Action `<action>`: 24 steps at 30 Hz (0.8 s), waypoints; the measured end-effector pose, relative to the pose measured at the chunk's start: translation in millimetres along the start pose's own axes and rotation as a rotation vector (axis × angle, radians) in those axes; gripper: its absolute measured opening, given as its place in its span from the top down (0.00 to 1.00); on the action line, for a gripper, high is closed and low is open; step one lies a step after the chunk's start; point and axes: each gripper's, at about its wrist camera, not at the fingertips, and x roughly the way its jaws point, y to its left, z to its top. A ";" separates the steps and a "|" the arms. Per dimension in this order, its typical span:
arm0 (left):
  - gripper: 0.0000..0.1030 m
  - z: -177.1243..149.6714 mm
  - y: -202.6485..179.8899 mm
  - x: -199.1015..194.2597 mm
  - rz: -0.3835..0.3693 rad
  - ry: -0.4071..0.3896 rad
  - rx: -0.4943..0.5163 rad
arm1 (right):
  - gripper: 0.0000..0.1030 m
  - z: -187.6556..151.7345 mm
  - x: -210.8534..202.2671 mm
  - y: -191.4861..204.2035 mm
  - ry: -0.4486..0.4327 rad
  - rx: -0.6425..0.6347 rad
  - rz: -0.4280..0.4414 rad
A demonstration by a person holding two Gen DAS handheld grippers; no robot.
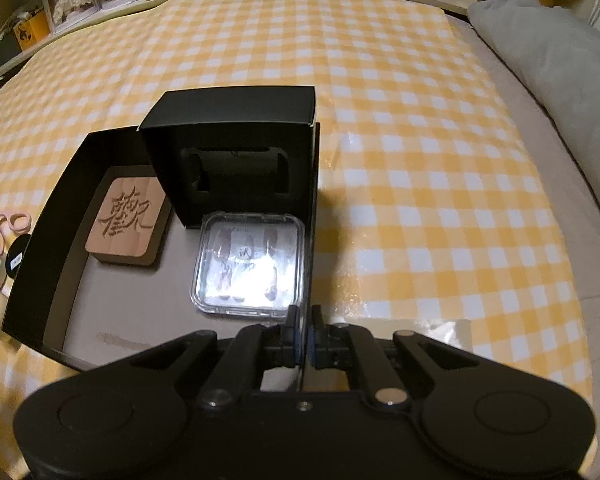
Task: Organize rigid objects
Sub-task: 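Move the left tool to the beige earbud case and grasp it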
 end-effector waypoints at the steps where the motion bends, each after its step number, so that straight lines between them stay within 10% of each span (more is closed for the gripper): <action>1: 0.00 -1.8 3.1 4.0 -0.006 0.018 -0.005 | 0.96 0.2 -0.3 -0.2 0.000 -0.002 -0.001; 8: 0.00 -9.0 3.6 19.9 -0.118 0.102 -0.095 | 0.96 -0.4 -6.4 0.3 -0.002 -0.015 -0.008; 24: 0.05 -8.8 -6.0 72.0 -0.075 0.176 -0.186 | 0.95 -2.3 2.1 8.0 0.006 -0.043 -0.022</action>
